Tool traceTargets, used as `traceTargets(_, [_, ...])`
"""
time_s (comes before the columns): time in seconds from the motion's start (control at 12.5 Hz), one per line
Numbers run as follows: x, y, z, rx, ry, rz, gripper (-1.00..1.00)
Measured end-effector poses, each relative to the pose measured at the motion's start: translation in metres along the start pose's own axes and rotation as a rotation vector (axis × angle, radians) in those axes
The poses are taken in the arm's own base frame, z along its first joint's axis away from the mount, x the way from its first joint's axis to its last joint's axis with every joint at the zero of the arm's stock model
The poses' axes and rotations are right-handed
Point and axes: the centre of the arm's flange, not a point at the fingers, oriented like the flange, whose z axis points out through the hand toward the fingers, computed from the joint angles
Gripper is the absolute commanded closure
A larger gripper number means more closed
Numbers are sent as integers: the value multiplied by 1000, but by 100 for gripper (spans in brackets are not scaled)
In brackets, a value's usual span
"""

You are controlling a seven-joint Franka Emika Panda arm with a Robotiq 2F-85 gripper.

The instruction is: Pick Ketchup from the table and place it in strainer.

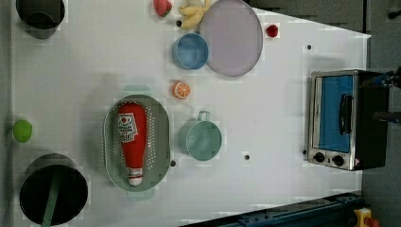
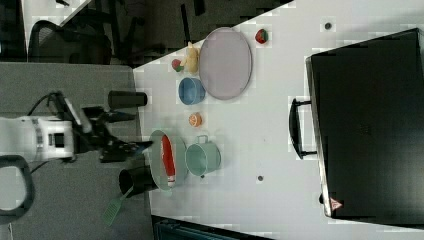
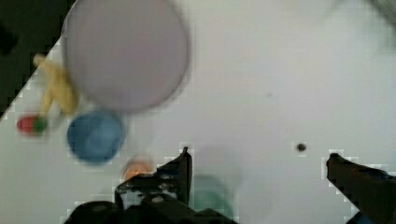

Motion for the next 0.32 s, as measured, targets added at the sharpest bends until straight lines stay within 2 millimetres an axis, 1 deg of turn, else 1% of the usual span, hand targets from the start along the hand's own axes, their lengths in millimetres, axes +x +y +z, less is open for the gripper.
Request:
traceTargets(0.08, [20,19,1,-18,12,39,-100])
traceTargets(0.16, [35,35,0,-30,19,65,-100])
traceTargets(0.24, [44,46,1,-47,22,80,-100])
traceTargets(0.32, [48,52,1,-59,15,90,-100])
